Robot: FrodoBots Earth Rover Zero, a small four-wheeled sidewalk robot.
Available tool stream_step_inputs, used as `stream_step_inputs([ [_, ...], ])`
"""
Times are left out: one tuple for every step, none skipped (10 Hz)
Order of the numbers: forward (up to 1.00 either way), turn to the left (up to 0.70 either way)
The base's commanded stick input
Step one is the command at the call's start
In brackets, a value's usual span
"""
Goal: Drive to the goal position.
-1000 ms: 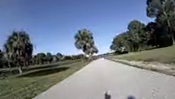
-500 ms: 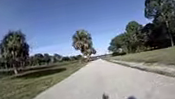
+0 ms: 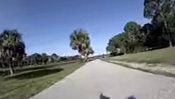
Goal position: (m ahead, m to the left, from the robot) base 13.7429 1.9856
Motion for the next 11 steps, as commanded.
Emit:
stream_step_inputs([
  [0.70,0.00],
  [0.70,0.00],
  [0.70,0.00],
  [0.70,0.00],
  [0.70,0.00],
  [0.70,0.00],
  [0.70,0.00],
  [0.70,0.00],
  [0.70,0.00],
  [0.70,0.00],
  [0.70,0.00],
])
